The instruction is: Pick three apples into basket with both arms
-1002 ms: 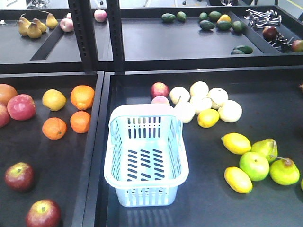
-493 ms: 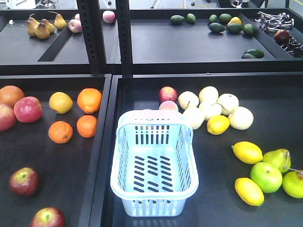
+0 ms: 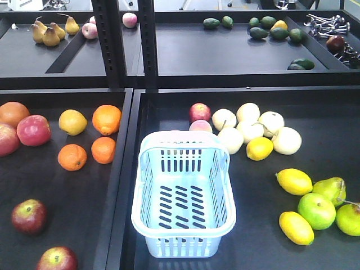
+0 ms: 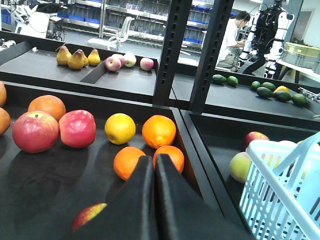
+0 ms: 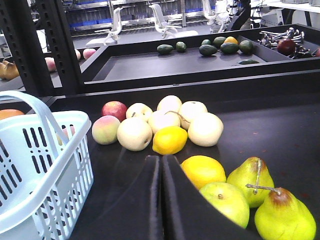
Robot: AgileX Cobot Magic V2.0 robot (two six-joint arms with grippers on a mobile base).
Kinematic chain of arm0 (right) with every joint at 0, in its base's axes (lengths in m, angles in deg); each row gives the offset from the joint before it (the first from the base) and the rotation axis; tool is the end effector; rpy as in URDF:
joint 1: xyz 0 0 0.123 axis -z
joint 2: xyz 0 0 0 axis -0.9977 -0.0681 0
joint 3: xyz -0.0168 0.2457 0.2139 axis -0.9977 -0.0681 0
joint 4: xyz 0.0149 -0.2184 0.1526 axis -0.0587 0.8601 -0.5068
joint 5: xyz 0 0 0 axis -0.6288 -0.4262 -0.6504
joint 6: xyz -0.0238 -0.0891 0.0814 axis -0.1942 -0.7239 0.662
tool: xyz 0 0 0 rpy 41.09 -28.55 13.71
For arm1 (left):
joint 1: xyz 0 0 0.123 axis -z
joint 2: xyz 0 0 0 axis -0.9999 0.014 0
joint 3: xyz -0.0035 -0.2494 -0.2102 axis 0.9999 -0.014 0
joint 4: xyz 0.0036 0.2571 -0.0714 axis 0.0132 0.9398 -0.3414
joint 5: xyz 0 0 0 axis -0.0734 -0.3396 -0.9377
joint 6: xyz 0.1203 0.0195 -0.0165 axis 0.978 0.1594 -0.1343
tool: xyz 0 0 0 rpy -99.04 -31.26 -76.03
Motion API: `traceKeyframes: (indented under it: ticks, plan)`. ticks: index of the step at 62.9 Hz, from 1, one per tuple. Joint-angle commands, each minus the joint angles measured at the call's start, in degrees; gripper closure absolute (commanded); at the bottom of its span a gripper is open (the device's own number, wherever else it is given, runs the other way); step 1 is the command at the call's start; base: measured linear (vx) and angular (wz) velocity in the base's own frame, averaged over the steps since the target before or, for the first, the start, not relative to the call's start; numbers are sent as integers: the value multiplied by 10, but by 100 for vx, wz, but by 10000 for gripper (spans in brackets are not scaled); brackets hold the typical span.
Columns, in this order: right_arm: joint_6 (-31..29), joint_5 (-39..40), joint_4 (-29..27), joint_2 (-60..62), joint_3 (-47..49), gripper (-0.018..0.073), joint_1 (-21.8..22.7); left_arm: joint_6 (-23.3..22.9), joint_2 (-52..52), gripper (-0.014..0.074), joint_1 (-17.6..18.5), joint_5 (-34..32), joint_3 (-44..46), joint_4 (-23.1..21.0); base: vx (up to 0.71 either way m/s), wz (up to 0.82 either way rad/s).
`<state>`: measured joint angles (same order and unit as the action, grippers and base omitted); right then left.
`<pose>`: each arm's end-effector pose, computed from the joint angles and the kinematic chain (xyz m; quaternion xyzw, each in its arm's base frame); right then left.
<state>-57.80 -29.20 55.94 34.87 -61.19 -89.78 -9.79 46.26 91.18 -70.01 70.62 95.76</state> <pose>0.0618 0.0012 0.1840 0.0143 0.7442 0.0411 0.6665 0.0622 0.0008 0.1914 -0.0772 0.7239 -0.0803 0.6808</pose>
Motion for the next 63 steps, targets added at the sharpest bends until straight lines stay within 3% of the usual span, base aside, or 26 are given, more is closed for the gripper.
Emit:
traceKeyframes:
  ticks: [1, 28, 33, 44, 55, 63]
  plan:
    - [0, 44, 7, 7, -8, 566, 4, -3, -9, 603, -1, -39, -5, 1, 0, 0]
    - [0, 44, 7, 7, -8, 566, 4, -3, -9, 603, -1, -43, -5, 1, 0, 0]
    - [0, 44, 7, 7, -8, 566, 4, -20, -9, 603, -1, -49, -5, -9, 0, 0]
    - [0, 44, 7, 7, -8, 566, 4, -98, -9, 603, -1, -74, -5, -122, 0, 0]
    - [0, 44, 7, 7, -8, 566, 4, -100, -9, 603, -1, -97, -5, -185, 0, 0]
    - [0, 44, 7, 7, -8, 566, 4, -130, -9, 603, 0, -118, 1, -275, 0, 0]
